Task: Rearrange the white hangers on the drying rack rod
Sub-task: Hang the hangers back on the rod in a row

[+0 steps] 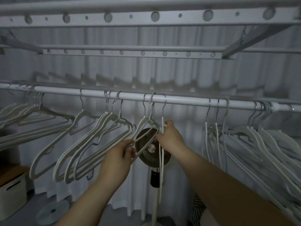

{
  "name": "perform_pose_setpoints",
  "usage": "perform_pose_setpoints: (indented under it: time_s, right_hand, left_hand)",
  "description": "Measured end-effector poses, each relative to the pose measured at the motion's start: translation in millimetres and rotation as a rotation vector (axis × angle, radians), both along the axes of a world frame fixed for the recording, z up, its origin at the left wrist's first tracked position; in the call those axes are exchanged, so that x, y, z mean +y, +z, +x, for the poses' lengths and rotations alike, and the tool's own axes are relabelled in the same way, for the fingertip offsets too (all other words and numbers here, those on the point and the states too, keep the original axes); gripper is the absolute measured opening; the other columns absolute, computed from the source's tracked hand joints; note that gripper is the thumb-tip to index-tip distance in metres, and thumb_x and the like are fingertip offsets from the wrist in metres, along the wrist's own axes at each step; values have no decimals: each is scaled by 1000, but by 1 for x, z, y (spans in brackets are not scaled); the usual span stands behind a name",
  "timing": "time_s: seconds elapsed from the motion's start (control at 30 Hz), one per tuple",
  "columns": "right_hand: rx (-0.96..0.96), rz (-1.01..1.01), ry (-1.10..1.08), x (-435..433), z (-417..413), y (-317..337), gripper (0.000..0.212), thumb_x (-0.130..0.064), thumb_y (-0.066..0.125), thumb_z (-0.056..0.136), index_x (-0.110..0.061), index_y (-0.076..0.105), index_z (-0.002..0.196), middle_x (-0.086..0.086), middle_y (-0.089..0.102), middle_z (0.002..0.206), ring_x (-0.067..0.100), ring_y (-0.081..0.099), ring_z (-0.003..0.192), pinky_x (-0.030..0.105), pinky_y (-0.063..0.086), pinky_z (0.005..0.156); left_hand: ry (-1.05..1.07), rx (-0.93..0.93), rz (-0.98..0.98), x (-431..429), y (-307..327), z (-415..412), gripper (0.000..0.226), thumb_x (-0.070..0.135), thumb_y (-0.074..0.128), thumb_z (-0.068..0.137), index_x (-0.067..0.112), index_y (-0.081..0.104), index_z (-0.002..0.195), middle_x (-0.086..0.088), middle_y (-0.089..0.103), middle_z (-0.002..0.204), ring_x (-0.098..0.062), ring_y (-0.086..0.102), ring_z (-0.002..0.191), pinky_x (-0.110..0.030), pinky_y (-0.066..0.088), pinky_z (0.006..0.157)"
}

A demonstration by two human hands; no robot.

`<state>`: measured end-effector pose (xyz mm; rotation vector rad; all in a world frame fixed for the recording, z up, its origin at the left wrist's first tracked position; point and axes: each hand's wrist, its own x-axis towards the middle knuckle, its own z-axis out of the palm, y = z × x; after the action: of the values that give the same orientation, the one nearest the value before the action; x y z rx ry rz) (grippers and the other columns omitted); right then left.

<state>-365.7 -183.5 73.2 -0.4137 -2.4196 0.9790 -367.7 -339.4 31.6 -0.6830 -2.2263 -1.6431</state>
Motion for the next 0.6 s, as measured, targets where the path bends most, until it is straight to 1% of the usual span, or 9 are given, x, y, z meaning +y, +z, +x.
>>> perform_pose_setpoints:
  time_s: [0.07,0.1,0.17,0.23,0.3,0.4,0.5,0.53,0.6]
  right_hand:
    - [9,7,-27,7,5,0,42,-15,48,89,-14,31,128,-3,47,74,9,46,57,24,41,50]
    - [13,14,-38,11,8,1,42,-15,48,89,-13,32,127,-3,46,74,12,49,59,26,46,52]
    - [15,24,-51,17,13,1,42,-15,50,88,-14,32,126,1,48,80,22,56,69,37,55,64]
    - [9,31,-68,23,18,1,42,-17,51,87,-13,32,125,3,50,84,26,58,74,42,56,70]
    - [0,53,-79,31,24,1,41,-18,50,88,-12,32,124,2,51,79,25,58,69,39,54,66]
    - [-21,109,-48,43,36,1,43,-18,48,88,-11,30,126,-1,48,66,16,50,52,31,47,54]
    - [-31,138,-20,54,47,4,49,-17,48,87,-11,28,131,-1,47,66,14,48,51,30,48,52]
    - [-37,138,-14,57,51,5,51,-17,48,87,-12,27,133,-1,47,66,14,48,51,28,47,48]
    - [-61,127,7,63,57,8,53,-18,49,87,-13,26,135,-1,47,66,13,48,50,23,43,38]
  left_hand:
    - [3,27,9,4,1,0,31,7,39,93,7,54,120,11,57,75,-21,60,88,-38,50,86]
    - [2,33,9,7,2,0,31,7,39,93,7,54,120,12,57,75,-22,61,89,-39,50,86]
    - [4,40,-1,13,3,0,31,7,39,93,9,55,120,14,57,75,-22,61,89,-40,51,85]
    - [1,27,1,19,3,0,31,7,39,93,9,55,120,15,57,74,-21,61,87,-38,51,84]
    - [-3,13,12,26,5,0,31,7,40,93,9,56,119,14,57,75,-20,61,83,-36,52,79]
    - [20,36,22,39,14,-2,30,8,40,93,7,56,118,6,60,77,-22,61,81,-36,52,79]
    - [35,21,10,52,25,-6,31,10,41,92,6,56,119,-6,64,88,-29,64,91,-44,53,83]
    - [32,9,5,56,27,-7,29,10,41,92,7,57,116,-8,64,89,-31,64,92,-46,52,84]
    - [34,-4,-10,62,25,-5,24,10,42,92,11,63,102,-10,65,86,-33,64,88,-47,52,81]
